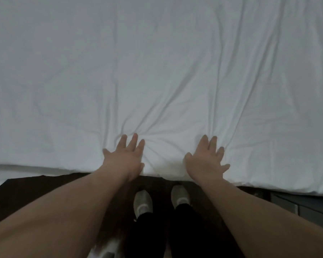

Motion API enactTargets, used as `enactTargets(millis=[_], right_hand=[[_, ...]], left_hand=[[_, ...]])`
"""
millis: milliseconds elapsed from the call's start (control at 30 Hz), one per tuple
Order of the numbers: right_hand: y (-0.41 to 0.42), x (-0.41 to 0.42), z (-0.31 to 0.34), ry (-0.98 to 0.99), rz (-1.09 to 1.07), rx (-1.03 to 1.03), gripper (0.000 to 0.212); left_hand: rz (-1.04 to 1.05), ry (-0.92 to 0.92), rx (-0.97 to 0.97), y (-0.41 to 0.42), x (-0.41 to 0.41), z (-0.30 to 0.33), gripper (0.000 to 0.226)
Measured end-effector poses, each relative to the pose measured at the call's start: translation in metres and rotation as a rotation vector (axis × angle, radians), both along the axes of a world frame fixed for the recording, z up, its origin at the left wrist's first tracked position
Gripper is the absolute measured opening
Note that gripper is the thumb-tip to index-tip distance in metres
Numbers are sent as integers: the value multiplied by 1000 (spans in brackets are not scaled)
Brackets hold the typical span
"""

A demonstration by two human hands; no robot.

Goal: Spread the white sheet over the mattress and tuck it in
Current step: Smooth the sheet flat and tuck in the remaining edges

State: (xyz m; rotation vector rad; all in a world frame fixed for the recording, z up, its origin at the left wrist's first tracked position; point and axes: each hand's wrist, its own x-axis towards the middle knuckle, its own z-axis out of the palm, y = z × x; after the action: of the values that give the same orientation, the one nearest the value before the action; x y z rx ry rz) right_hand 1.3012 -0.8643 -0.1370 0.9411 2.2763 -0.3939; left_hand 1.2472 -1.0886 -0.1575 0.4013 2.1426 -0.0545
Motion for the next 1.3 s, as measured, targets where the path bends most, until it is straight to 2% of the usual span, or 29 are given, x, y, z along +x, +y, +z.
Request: enactTargets(millis=[67, 133, 200, 267, 333, 400, 433, 600, 900, 1000, 1067, 1100, 1133, 1200, 1233, 1300], right_hand=[[-16, -5, 3, 56, 188, 36, 75], [-32, -16, 3, 146, 370, 36, 64], [-48, -34, 3, 160, 360, -119, 51], [-67, -51, 0, 57, 303, -289, 43], [-86, -64, -4, 18, 309, -347, 42], [-110, -72, -10, 20, 331, -360, 42], [-118, -73, -12, 27, 332, -370, 41], [-157, -83, -19, 79, 354, -367, 37], [-191, -77, -17, 191, 251, -199, 25], [-195, -68, -18, 272, 324, 6, 37], [-197, -64, -16, 235, 231, 73, 50], [-197, -63, -14, 173, 144, 56, 57], [-198, -61, -13, 97, 54, -2, 64], [-202, -57, -13, -52, 10, -191, 84], [-207, -53, -12, -99, 53, -267, 92], [-217, -46, -13, -117, 164, -363, 99]], left_hand=[[28, 33, -4, -14, -6, 1, 74], [49, 216, 27, -30, -10, 0, 64], [178, 492, 60, -46, -17, -6, 44], [391, 582, 20, -67, -28, -10, 58], [533, 470, -111, -87, -44, -13, 73], [605, 259, -183, -101, -57, -11, 72], [557, 186, -175, -101, -60, -10, 69], [158, 241, -26, -90, -60, -21, 40], [141, 208, 117, -143, -66, -22, 17], [154, 129, 132, -155, -75, -19, 20], [151, 81, 124, -163, -80, -17, 24], [155, 96, 124, -167, -82, -13, 25], [156, 173, 154, -173, -82, -11, 23], [121, 367, 169, -186, -82, -7, 23], [80, 348, 109, -196, -83, -9, 38], [-41, 152, -17, -214, -87, -18, 68]])
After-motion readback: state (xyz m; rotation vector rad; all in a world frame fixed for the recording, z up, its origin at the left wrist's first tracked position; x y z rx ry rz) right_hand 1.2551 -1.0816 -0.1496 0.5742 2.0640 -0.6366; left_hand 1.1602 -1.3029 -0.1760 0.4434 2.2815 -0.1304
